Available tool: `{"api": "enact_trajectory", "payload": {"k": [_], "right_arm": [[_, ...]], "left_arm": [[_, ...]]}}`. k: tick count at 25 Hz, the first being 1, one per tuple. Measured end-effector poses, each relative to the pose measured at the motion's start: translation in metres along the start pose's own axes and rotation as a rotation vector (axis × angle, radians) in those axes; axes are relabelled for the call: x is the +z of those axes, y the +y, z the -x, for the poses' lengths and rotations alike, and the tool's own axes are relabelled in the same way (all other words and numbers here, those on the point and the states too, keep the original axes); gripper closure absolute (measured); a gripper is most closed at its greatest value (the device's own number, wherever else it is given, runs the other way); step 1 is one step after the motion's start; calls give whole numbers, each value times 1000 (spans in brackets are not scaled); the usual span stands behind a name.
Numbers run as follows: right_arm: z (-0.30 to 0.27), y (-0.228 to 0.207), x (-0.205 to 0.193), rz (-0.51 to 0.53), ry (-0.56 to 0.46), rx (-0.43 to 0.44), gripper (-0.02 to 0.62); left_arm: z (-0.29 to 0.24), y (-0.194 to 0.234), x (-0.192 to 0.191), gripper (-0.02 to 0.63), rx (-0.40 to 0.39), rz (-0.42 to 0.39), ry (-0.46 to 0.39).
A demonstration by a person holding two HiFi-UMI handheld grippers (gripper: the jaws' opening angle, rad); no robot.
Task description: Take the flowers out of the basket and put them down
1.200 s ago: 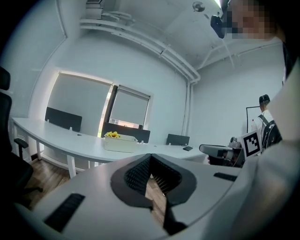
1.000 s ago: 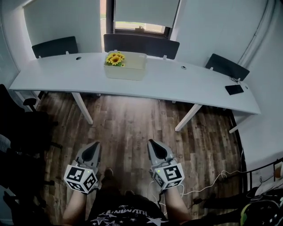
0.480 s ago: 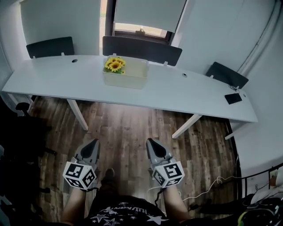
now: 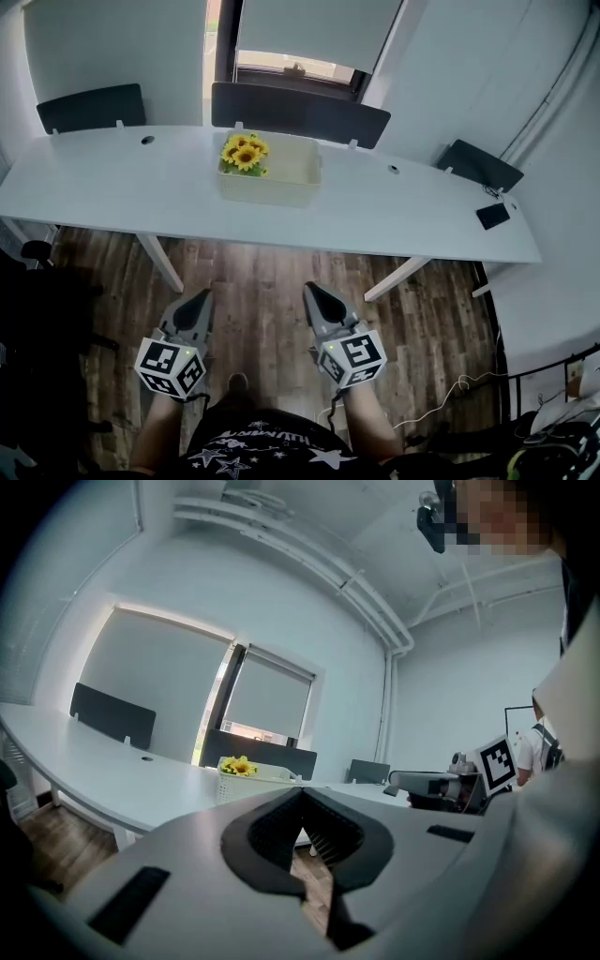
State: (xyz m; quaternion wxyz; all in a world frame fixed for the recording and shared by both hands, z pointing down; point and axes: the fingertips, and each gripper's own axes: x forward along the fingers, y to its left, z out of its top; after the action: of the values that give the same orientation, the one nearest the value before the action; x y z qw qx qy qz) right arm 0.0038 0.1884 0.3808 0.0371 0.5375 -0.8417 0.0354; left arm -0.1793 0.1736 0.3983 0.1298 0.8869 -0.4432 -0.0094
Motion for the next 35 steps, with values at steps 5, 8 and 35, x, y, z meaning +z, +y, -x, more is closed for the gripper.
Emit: {"api": "enact_trajectory", "payload": {"k": [5, 8, 35], "right_arm": [[-44, 0, 11, 27, -6, 0, 594], [-66, -1, 13, 30, -5, -13, 594], [-160, -122, 5, -24, 28, -17, 594]], "left_arm": [[-17, 35, 8, 597, -11, 1, -1], [-27, 58, 14, 597, -14, -6, -3], [-163, 93, 33, 597, 17, -24, 47]]}}
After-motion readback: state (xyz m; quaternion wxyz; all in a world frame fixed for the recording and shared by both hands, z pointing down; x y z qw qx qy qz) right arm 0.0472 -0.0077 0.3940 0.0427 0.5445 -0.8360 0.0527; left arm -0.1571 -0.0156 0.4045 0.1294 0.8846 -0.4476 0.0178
